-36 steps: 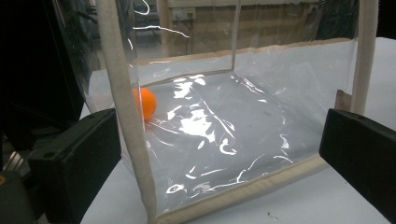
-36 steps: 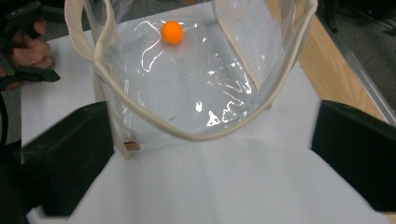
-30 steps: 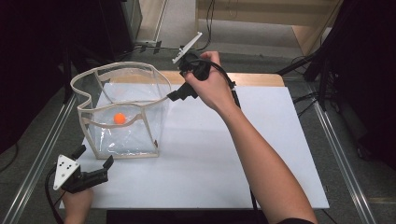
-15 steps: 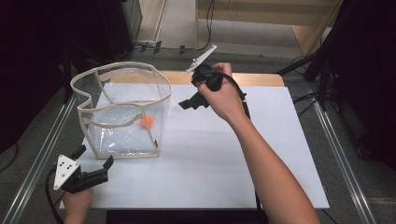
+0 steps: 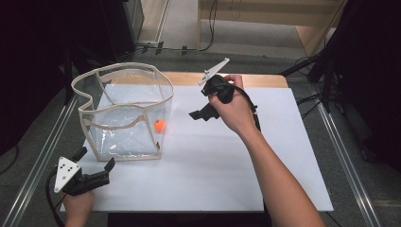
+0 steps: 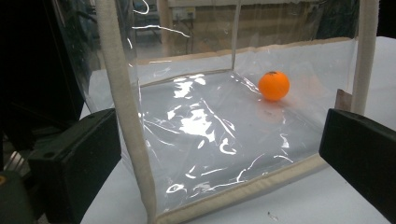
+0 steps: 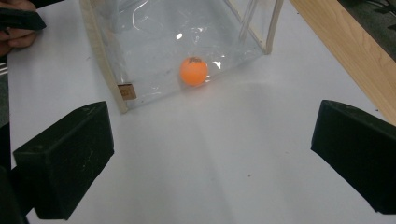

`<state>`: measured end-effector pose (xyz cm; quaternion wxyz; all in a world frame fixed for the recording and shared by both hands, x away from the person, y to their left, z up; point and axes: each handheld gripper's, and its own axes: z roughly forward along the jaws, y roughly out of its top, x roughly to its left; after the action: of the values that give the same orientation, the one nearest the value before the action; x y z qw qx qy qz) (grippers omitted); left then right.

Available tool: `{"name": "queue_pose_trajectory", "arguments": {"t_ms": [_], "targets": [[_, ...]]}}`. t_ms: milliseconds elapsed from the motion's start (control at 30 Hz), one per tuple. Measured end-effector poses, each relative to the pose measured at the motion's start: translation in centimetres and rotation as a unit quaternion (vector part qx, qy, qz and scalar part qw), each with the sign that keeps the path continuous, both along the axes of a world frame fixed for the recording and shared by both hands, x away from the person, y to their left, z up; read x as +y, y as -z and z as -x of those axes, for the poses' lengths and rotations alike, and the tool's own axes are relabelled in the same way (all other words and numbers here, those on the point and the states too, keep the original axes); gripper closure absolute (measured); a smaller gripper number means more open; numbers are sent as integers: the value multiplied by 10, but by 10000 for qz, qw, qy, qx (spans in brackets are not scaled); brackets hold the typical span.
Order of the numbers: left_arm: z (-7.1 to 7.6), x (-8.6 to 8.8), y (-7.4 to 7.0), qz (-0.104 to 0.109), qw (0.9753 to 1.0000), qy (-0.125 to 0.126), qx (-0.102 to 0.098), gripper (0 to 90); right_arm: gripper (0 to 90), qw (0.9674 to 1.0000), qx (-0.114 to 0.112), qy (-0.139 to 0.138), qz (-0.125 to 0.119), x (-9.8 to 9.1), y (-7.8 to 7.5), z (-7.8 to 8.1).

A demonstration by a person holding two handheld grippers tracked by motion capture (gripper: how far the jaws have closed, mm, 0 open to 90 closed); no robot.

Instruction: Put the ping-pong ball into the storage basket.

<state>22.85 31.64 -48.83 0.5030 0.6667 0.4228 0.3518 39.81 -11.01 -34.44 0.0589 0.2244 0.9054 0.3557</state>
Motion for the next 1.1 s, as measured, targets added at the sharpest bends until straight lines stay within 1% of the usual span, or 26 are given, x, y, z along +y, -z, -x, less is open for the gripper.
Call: {"name": "queue_pose_trajectory", "arguments": {"t_ms": [267, 500, 667, 867, 933, 967, 1100], "targets": [[0, 0, 0, -8, 10000, -8, 0, 0, 0, 9999, 16, 99, -83, -17, 12, 9], [0, 0, 0, -6, 10000, -7, -3, 0, 0, 9995, 0, 229, -225, -31, 20, 18], [0, 0, 0, -3, 10000, -6, -3, 0, 0, 9990, -18, 305, -315, -42, 29, 24], [0, 0, 0, -18, 10000, 0, 0, 0, 0, 9976, 29, 472, -504, -57, 41, 34], [0, 0, 0, -17, 10000, -4, -1, 0, 0, 9972, 16, 509, -541, -61, 46, 37], [0, 0, 0, -17, 10000, -4, -1, 0, 0, 9967, -1, 600, -542, -63, 48, 40], [0, 0, 0, -24, 10000, -1, -4, 0, 0, 9949, -38, 729, -689, -74, 55, 46]]}}
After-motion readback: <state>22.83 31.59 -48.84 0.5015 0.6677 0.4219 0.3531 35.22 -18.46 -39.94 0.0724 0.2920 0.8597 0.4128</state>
